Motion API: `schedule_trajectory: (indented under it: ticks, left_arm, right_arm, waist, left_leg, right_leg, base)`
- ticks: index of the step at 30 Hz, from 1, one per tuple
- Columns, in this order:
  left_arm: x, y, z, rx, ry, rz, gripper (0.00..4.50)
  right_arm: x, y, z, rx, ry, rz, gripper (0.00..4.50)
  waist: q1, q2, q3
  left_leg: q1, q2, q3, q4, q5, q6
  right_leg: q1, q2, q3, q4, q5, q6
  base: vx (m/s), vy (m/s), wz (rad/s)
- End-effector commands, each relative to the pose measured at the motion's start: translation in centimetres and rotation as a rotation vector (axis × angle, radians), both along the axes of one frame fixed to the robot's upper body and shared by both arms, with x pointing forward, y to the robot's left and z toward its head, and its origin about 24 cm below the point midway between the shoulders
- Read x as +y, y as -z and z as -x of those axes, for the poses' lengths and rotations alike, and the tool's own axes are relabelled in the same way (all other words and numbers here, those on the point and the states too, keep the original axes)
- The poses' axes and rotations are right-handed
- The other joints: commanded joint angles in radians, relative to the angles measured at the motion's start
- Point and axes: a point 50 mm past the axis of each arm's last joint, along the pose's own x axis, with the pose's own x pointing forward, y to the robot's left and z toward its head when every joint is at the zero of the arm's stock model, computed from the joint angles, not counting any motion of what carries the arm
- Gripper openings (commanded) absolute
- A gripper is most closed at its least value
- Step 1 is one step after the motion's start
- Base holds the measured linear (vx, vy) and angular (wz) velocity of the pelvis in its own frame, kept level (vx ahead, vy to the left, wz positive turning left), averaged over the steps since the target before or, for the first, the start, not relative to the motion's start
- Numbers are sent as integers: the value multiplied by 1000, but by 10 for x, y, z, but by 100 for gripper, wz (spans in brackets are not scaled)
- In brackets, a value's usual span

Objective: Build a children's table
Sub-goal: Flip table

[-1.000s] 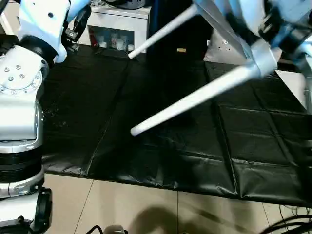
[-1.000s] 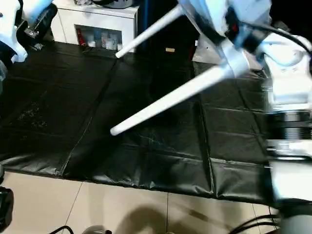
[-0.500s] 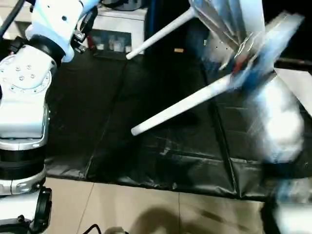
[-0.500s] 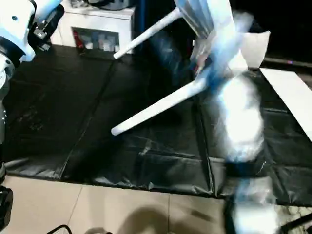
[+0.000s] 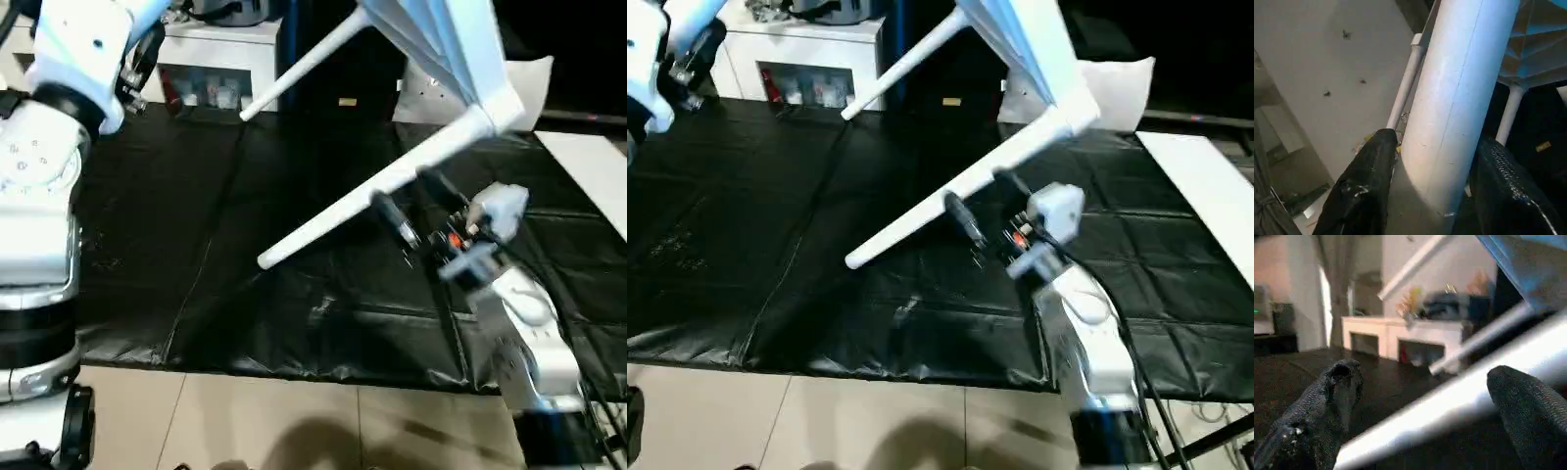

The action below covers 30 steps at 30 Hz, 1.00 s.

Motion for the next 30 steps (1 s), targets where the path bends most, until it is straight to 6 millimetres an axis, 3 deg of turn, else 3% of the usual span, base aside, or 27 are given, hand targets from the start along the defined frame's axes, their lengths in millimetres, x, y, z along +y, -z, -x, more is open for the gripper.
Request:
schedule_trajectory:
  ticks: [1, 3, 5, 8, 10, 11, 12, 13, 14, 15, 16, 17, 18, 19, 20, 21, 22, 23, 25, 27, 30]
  left_arm:
    - [9, 24, -7, 114, -23, 64, 198]
    - [9, 24, -5, 115, -10, 52, 197]
    - [10, 24, -4, 116, -9, 53, 194]
    - [10, 23, -4, 114, -4, 57, 190]
    - [10, 23, -4, 114, 2, 59, 188]
    - [10, 24, -4, 114, 6, 61, 187]
    - [10, 24, -4, 115, 13, 63, 187]
    - [9, 25, -4, 115, 19, 66, 187]
    - [9, 25, -4, 115, 20, 66, 186]
    - [8, 26, -4, 117, 41, 70, 184]
    - [7, 26, -4, 117, 47, 72, 184]
    - [6, 27, -4, 119, 62, 78, 184]
    - [6, 28, -5, 119, 66, 79, 184]
    - [4, 29, -5, 122, 78, 82, 184]
    - [3, 30, -5, 123, 82, 83, 184]
    - [2, 32, -5, 125, 91, 86, 184]
    - [1, 33, -4, 128, 105, 91, 184]
    - [0, 36, -4, 133, 116, 95, 184]
    - [0, 42, -3, 146, 126, 101, 184]
    - [2, 47, -2, 159, 118, 110, 184]
    - [4, 52, -1, 171, 111, 116, 180]
  right_arm:
    - [-6, 5, -1, 41, 26, 0, 450]
    - [-12, 13, -13, 115, 79, -31, 450]
    - [-14, 12, -25, 143, 101, -70, 450]
    - [-11, 8, -42, 158, 87, -148, 450]
    - [-7, 5, -49, 150, 66, -169, 450]
    - [-4, 2, -54, 144, 50, -185, 450]
    - [-1, -1, -59, 133, 35, -194, 450]
    - [3, -4, -65, 120, 15, -203, 450]
    - [4, -5, -66, 117, 10, -205, 450]
    - [11, -13, -75, 95, -29, -235, 450]
    - [14, -16, -78, 90, -38, -242, 450]
    - [18, -21, -84, 82, -42, -253, 450]
    - [18, -22, -85, 82, -39, -255, 450]
    - [21, -26, -89, 74, -43, -259, 450]
    - [22, -27, -90, 69, -47, -260, 450]
    - [24, -29, -91, 61, -59, -262, 450]
    - [26, -32, -93, 51, -72, -266, 450]
    - [29, -36, -93, 32, -96, -274, 450]
    - [32, -43, -92, -8, -160, -293, 450]
    - [34, -47, -90, -40, -212, -290, 450]
    - [35, -52, -86, -75, -269, -286, 450]
  waist:
    - [-1, -2, -42]
    - [-3, -1, -42]
    - [-4, 2, -40]
    - [-20, 7, -40]
    - [-15, 9, -33]
    - [-17, 6, -31]
    - [-22, 10, -27]
    - [-26, 19, -29]
    - [-30, 22, -29]
    - [-29, 33, -33]
    - [-30, 34, -29]
    - [-29, 30, -31]
    - [-24, 12, -31]
    - [-13, 1, -31]
    - [-8, 1, -34]
    - [7, 3, -42]
    - [13, 6, -44]
    - [15, 12, -46]
    - [16, 8, -54]
    - [23, 4, -60]
    - [36, 3, -55]
  left_leg:
    - [14, 41, -32, -66, -335, 34]
    - [14, 49, -36, -73, -339, 37]
    - [24, 56, -39, -76, -382, 28]
    - [21, 66, -52, -83, -452, 12]
    - [42, 54, -44, -72, -473, 1]
    - [44, 50, -42, -69, -475, 2]
    - [50, 50, -45, -64, -503, 1]
    - [55, 60, -52, -65, -549, -4]
    - [56, 70, -57, -72, -585, -8]
    - [38, 96, -73, -101, -651, -22]
    - [29, 110, -78, -126, -725, -46]
    - [29, 105, -75, -126, -729, -56]
    - [41, 70, -62, -98, -660, -57]
    - [52, 35, -43, -55, -500, -21]
    - [42, 31, -39, -48, -417, -2]
    - [2, 43, -39, -67, -279, 27]
    - [0, 53, -41, -75, -253, 31]
    - [14, 70, -40, -81, -259, 29]
    - [0, 77, -38, -82, -219, 33]
    - [-4, 72, -30, -74, -155, 52]
    - [-8, 69, -25, -73, -120, 71]
  right_leg:
    - [29, -101, 40, -141, -648, 67]
    - [34, -103, 37, -138, -604, 43]
    - [31, -106, 32, -142, -598, 34]
    - [45, -112, 18, -139, -568, 20]
    - [26, -119, 20, -152, -623, 20]
    - [25, -120, 16, -157, -649, 24]
    - [27, -122, -2, -166, -689, 31]
    - [35, -119, -22, -170, -686, 45]
    - [39, -116, -26, -164, -661, 45]
    - [61, -112, -6, -121, -560, 22]
    - [63, -105, 14, -87, -472, -14]
    - [60, -111, 25, -81, -456, -32]
    - [37, -134, 36, -112, -551, -45]
    - [22, -157, 34, -152, -701, -24]
    - [34, -164, 36, -152, -726, -17]
    - [65, -158, 42, -134, -646, -17]
    - [60, -146, 40, -126, -588, -24]
    - [43, -131, 40, -115, -482, -56]
    - [50, -125, 51, -76, -282, -128]
    - [49, -124, 59, -58, -180, -167]
    - [53, -123, 61, -57, -184, -166]
  base:
    - [0, 0, 0]
    - [0, 0, 0]
    - [0, 0, 0]
    - [0, 0, 0]
    - [0, 0, 0]
    - [0, 0, 0]
    - [0, 0, 0]
    - [0, 0, 0]
    - [0, 0, 0]
    - [0, 0, 0]
    - [0, 0, 0]
    - [0, 0, 0]
    - [0, 0, 0]
    - [0, 0, 0]
    - [0, 0, 0]
    - [0, 0, 0]
    - [0, 0, 0]
    - [53, -21, 4]
    - [66, -15, 7]
    - [62, -15, 4]
    - [21, -6, 1]
